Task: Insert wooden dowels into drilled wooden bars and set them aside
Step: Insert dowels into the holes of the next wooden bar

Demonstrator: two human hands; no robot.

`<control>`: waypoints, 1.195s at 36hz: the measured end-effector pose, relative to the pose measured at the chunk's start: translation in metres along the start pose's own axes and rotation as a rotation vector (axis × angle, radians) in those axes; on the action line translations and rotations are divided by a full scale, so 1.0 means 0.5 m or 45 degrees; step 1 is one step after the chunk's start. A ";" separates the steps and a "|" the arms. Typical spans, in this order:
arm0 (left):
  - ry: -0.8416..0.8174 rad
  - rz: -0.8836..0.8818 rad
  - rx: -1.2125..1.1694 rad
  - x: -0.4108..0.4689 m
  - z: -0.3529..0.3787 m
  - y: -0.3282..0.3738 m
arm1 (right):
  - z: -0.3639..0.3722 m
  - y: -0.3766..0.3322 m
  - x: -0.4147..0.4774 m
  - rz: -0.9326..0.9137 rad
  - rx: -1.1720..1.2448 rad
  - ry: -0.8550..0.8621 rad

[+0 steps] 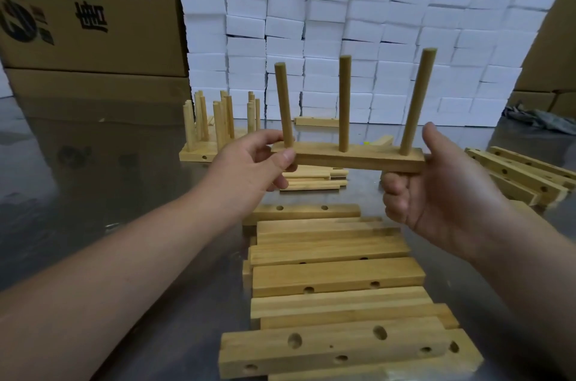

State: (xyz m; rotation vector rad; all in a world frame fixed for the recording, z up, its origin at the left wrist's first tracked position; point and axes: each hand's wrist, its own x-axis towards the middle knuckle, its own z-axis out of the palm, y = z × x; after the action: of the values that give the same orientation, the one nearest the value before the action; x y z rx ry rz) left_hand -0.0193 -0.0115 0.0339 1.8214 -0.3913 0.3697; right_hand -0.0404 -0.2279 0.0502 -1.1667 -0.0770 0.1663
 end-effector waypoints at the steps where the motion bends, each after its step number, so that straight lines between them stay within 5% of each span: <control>1: -0.009 -0.005 0.019 0.000 0.002 0.000 | 0.001 0.004 0.003 -0.066 -0.064 0.040; 10: -0.005 -0.079 -0.011 0.001 0.003 -0.005 | -0.004 0.025 0.007 -0.420 -0.432 0.078; 16: 0.039 -0.243 -0.292 0.008 0.013 -0.001 | -0.004 0.023 0.004 -0.409 -0.424 0.007; 33: 0.097 0.004 0.317 -0.016 0.011 0.014 | 0.008 0.030 -0.002 -0.329 -0.320 -0.129; 43: 0.041 -0.008 0.194 -0.014 0.007 0.023 | 0.003 0.031 0.004 -0.351 -0.299 -0.104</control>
State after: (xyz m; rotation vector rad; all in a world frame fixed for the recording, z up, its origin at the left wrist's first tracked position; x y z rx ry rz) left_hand -0.0306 -0.0174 0.0397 1.9623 -0.3427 0.4343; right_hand -0.0402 -0.2202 0.0363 -1.3696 -0.3353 -0.0409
